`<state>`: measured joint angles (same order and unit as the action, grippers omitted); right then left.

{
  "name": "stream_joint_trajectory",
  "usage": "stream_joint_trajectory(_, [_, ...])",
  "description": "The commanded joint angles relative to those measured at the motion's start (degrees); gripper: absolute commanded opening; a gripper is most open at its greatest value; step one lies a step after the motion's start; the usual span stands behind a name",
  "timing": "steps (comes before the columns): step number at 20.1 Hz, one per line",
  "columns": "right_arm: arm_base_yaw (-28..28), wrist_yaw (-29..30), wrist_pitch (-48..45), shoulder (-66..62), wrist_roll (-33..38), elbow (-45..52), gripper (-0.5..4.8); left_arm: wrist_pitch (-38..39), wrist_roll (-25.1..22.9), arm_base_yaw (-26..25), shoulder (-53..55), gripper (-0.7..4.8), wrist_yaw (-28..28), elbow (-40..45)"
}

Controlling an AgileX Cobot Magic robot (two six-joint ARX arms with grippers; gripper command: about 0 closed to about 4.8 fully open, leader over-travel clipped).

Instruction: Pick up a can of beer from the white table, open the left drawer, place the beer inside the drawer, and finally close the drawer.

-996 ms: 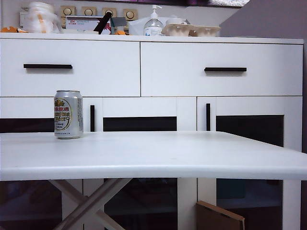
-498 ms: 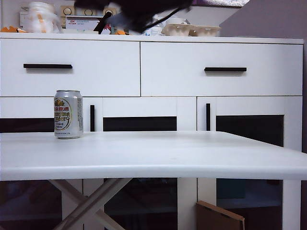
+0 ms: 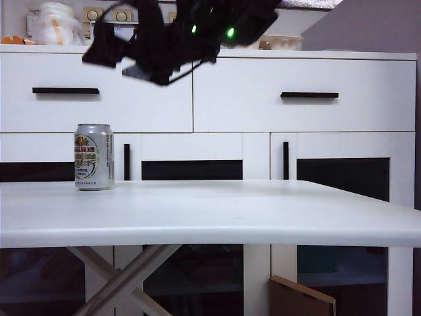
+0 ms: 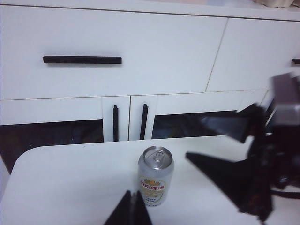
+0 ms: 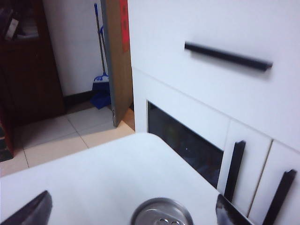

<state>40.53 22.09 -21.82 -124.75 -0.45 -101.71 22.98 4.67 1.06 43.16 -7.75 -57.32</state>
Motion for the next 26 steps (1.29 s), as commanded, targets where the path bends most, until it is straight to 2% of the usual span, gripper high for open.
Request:
stream_joint_trajectory(1, [0.2,-0.2,-0.6,-4.1,0.1,-4.0,4.79,-0.8,-0.2,0.0,-0.1,-0.06,-0.2,-0.3])
stream_joint_trajectory(8, [0.9,-1.9,3.3,-14.3,0.0,-15.4,4.79,-0.4,-0.2,0.0,0.2,-0.06,0.0,-0.3])
stream_joint_trajectory(15, [1.0,-2.9,5.8,-17.8,0.0,-15.8,4.79,0.5,-0.2,0.0,1.3,-0.06,0.0,-0.3])
stream_joint_trajectory(26, [1.1,-3.1,3.0,-20.1,0.2,-15.8,4.79,0.5,-0.2,0.0,1.3,-0.06,-0.2,-0.3])
